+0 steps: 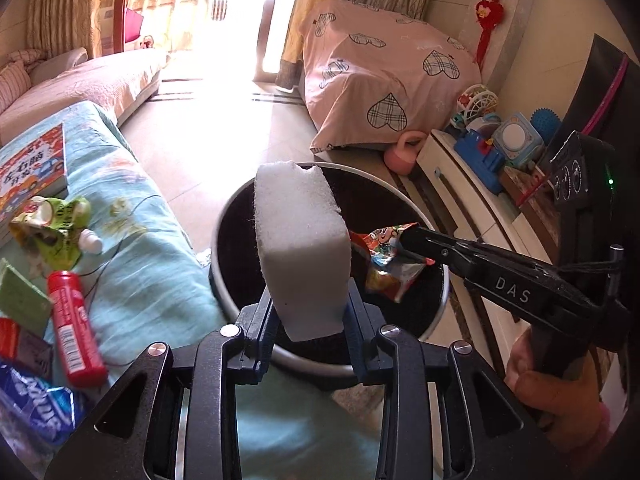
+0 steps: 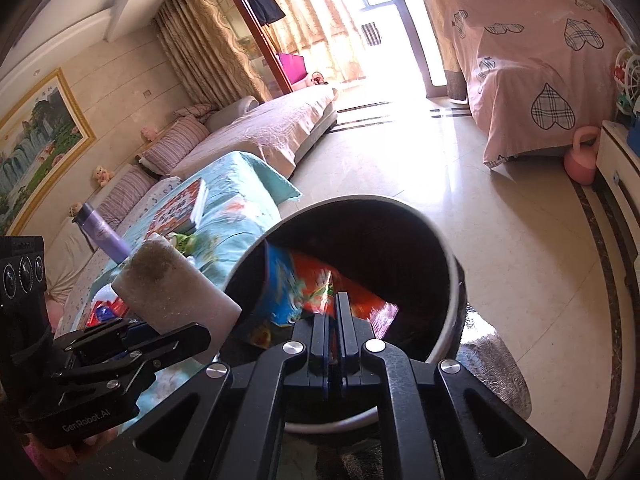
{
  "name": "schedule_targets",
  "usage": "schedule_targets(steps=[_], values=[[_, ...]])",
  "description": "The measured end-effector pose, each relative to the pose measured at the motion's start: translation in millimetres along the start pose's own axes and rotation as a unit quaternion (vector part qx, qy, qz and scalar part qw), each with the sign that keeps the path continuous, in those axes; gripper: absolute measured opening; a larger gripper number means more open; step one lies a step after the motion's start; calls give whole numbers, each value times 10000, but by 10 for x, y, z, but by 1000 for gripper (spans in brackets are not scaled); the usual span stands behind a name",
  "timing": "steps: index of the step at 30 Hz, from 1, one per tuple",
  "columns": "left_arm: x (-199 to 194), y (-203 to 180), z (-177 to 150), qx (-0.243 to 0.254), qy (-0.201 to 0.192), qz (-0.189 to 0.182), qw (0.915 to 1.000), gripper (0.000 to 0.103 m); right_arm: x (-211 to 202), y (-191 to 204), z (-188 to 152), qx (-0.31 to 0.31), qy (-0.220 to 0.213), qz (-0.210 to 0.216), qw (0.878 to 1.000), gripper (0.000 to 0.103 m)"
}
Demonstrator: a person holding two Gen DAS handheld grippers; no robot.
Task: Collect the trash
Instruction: 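Carry the sponge block with the left tool while the right tool carries the wrapper over the black bin, then open the left tool over the bin while the right tool opens to drop the wrapper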
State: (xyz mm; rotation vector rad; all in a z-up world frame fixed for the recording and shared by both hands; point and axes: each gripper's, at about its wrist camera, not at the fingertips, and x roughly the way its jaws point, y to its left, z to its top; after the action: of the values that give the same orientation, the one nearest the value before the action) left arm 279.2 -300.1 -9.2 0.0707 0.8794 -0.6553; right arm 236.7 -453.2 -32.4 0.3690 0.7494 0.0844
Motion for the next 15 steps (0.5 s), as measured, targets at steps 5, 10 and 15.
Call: schedule_targets(steps=[5, 10, 15], values=[[79, 8, 8, 2, 87, 45, 10000, 53, 54, -80, 13, 49, 86, -62, 9999, 7], [-49, 20, -89, -14, -22, 91, 10000, 62, 0, -167, -15, 229, 0, -24, 9997, 21], [-273, 106, -279, -181, -161, 90, 9997, 65, -117, -117, -93, 347, -149, 142, 9992, 57]])
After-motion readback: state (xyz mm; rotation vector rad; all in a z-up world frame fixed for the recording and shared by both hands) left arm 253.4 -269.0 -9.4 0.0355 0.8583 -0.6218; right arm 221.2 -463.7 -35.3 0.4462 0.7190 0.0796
